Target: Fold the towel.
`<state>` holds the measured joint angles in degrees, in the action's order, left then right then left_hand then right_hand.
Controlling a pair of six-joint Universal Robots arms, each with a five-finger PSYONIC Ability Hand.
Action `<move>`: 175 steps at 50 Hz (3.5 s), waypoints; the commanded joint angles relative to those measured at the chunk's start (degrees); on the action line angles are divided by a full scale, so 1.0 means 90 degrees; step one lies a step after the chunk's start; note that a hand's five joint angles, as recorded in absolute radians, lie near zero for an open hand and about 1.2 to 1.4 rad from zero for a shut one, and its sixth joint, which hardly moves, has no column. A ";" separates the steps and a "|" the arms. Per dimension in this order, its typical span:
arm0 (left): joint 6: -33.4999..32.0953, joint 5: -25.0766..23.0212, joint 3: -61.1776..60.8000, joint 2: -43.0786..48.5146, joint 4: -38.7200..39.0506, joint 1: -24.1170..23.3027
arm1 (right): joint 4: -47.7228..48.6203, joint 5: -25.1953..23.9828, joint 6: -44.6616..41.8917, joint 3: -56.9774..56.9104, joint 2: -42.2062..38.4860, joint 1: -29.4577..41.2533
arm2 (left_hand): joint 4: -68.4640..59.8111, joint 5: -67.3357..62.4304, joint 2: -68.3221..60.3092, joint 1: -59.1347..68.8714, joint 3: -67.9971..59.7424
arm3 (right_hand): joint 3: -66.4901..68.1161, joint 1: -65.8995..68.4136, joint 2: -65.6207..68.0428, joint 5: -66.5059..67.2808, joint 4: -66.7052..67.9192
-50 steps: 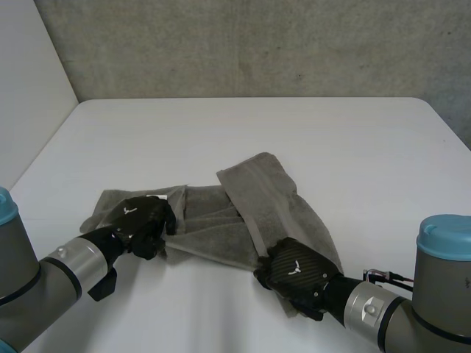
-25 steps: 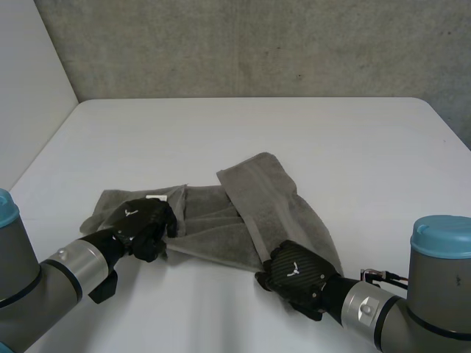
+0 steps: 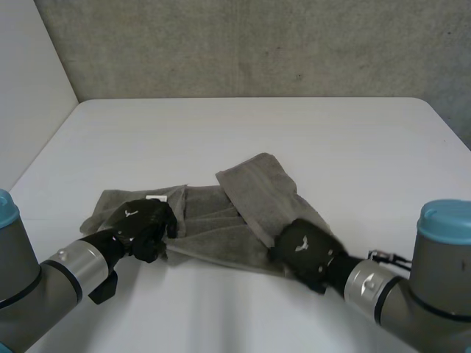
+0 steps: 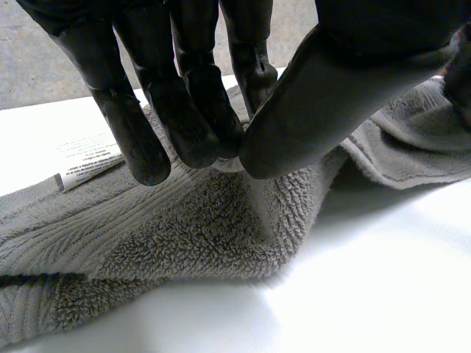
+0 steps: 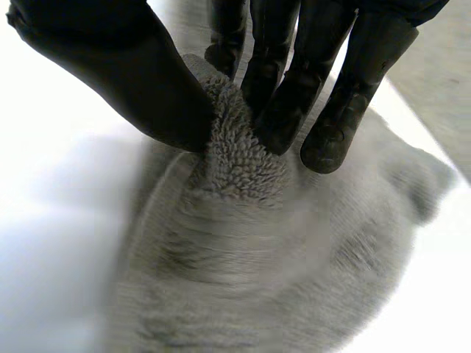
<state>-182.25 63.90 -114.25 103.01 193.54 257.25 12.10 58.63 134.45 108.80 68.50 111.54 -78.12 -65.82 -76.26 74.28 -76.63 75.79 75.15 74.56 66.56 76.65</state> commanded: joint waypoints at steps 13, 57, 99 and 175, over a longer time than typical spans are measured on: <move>-0.0013 0.0000 -0.0001 0.0000 0.0009 0.0020 | 0.0745 0.3251 0.2220 -0.0908 0.0074 -0.1339 | -0.0209 -0.0464 -0.0416 0.0636 -0.0374 | -0.6860 -0.6789 -0.6723 -0.6945 -0.6955; 0.0631 0.0039 0.0780 0.0429 -0.0079 0.0469 | -0.1296 -0.0137 -0.1608 0.0294 0.1403 -0.1241 | -0.0209 -0.0464 -0.0416 0.0636 -0.0374 | -0.5899 -0.5829 -0.5762 -0.5985 -0.5995; 0.0915 0.0029 0.1063 0.0518 -0.0342 0.0763 | -0.1081 0.0761 -0.2332 -0.0223 0.0338 -0.1173 | -0.0209 -0.0464 -0.0416 0.0636 -0.0374 | 0.0460 0.0531 0.0597 0.0374 0.0364; -0.1087 -0.0215 0.1620 0.1474 0.0526 0.1026 | -0.0983 0.1493 0.1926 -0.1669 0.0465 -0.0538 | 0.2301 0.2046 0.2094 -0.1875 0.2136 | 0.0468 0.0539 0.0605 0.0382 0.0372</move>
<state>-192.10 61.75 -100.09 115.80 197.46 266.35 1.32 72.14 148.40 89.76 70.54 108.87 -71.43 -61.04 -71.02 70.44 -71.25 76.42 76.55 74.89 67.03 76.85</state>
